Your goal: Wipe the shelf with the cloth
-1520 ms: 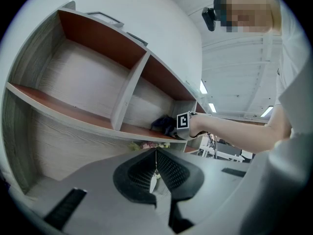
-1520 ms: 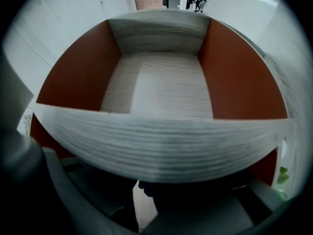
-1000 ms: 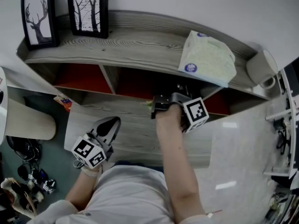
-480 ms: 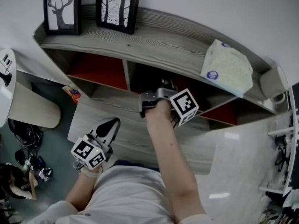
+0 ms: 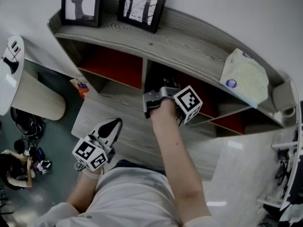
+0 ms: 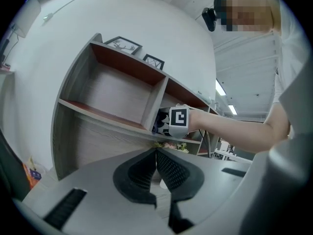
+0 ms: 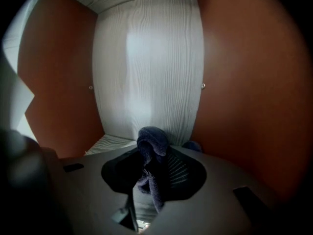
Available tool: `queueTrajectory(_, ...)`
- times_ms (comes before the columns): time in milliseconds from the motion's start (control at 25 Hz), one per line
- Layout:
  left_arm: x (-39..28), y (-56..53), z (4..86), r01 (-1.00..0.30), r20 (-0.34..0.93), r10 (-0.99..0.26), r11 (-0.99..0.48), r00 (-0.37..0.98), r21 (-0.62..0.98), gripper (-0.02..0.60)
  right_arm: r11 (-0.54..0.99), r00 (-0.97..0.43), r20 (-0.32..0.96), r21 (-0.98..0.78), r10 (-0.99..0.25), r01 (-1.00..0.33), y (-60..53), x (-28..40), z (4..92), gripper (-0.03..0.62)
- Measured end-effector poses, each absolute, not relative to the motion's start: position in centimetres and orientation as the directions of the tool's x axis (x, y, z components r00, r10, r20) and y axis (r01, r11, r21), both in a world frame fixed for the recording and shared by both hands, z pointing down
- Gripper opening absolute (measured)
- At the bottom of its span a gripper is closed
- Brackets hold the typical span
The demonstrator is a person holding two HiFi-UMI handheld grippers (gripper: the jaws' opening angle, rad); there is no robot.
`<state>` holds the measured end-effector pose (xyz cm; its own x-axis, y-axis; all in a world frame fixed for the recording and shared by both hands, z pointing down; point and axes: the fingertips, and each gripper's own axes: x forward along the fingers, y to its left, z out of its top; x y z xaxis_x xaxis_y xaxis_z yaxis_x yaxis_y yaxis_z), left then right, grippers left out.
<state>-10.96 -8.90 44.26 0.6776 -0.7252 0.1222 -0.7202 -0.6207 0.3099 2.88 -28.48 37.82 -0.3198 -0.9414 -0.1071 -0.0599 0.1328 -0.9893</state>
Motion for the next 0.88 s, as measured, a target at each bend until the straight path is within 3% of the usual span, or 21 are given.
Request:
queueTrajectory(720, -8.6, -9.4, 44.2, -0.704, 0.128, -0.704, -0.643, 0.698, 0.301, 0.015, 0.354, -0.364, -0.35, -0.933, -0.863, 0.058, -22.5, 0.7, 29.0, 0.109)
queueTrajectory(880, -8.4, -9.5, 44.1, -0.702, 0.132, -0.7, -0.646, 0.702, 0.301, 0.015, 0.408, -0.381, -0.39, -0.912, -0.838, 0.035, -22.5, 0.7, 27.3, 0.109)
